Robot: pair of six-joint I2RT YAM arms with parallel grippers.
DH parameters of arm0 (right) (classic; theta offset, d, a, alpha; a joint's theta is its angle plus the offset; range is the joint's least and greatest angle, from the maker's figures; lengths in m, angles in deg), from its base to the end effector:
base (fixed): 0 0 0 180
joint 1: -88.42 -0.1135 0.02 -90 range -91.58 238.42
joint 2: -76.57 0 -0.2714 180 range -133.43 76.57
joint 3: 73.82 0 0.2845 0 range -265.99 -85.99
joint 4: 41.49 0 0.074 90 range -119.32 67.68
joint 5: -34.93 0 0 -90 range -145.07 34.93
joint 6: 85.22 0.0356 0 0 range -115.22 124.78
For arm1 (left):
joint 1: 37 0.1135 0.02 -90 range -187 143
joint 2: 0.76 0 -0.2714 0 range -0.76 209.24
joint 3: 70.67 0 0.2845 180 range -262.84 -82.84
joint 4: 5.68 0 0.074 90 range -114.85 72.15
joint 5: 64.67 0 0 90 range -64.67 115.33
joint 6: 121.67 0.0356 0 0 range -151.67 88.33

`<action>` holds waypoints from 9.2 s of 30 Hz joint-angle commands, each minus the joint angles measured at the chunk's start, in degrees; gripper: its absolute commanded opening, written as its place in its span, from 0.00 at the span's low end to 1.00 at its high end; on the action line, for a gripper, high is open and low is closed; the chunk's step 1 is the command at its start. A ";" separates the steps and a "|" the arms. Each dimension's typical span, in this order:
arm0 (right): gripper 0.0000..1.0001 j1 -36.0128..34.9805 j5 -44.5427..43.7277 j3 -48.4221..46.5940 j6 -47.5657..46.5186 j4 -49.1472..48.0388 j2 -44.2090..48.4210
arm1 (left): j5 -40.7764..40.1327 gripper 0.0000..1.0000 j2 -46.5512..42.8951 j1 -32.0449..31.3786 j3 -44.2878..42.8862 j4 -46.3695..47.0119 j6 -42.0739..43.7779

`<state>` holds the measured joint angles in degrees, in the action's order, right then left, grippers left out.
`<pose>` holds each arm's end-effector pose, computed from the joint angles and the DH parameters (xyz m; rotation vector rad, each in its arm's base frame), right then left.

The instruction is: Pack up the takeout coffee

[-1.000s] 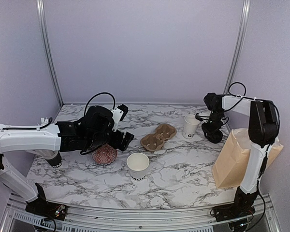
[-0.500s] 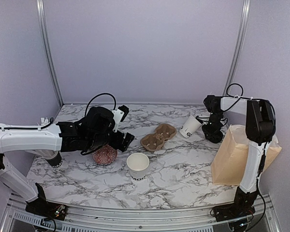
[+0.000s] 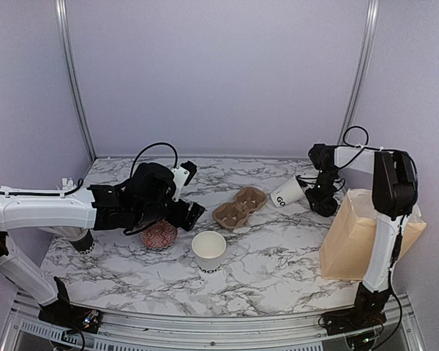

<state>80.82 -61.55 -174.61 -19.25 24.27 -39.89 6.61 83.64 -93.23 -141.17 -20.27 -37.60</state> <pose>0.4279 0.0530 0.1715 -0.8062 2.8930 -0.2004 0.2120 -0.2965 0.2639 0.6881 1.9381 -0.3398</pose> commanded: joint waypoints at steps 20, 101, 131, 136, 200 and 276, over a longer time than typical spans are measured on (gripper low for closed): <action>0.37 -5.59 10.09 -13.80 -2.77 4.92 2.02 | 1.89 0.99 1.13 -0.46 -0.65 0.42 0.31; 0.55 -6.31 36.09 -14.80 23.65 -21.18 -9.13 | 2.20 0.99 5.77 -3.41 -6.27 -5.21 -0.72; 0.42 -6.20 40.84 -23.40 42.34 -48.09 -23.12 | 0.55 0.99 7.67 -4.66 -8.75 -10.56 -1.91; 0.12 -6.20 40.60 -25.15 42.86 -49.18 -23.87 | 0.44 0.99 8.47 -4.86 -9.66 -11.41 -2.11; 0.33 -17.81 0.99 -38.71 -23.69 24.20 -8.55 | 0.59 0.99 10.39 -8.28 -9.18 -11.63 -2.10; 0.00 3.19 10.10 -32.48 -10.24 25.07 18.88 | 2.02 0.99 12.79 -12.42 -7.59 -8.57 -1.99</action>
<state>82.87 -53.55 -201.78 -32.12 49.38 -19.72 8.40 96.01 -105.32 -149.19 -28.64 -39.57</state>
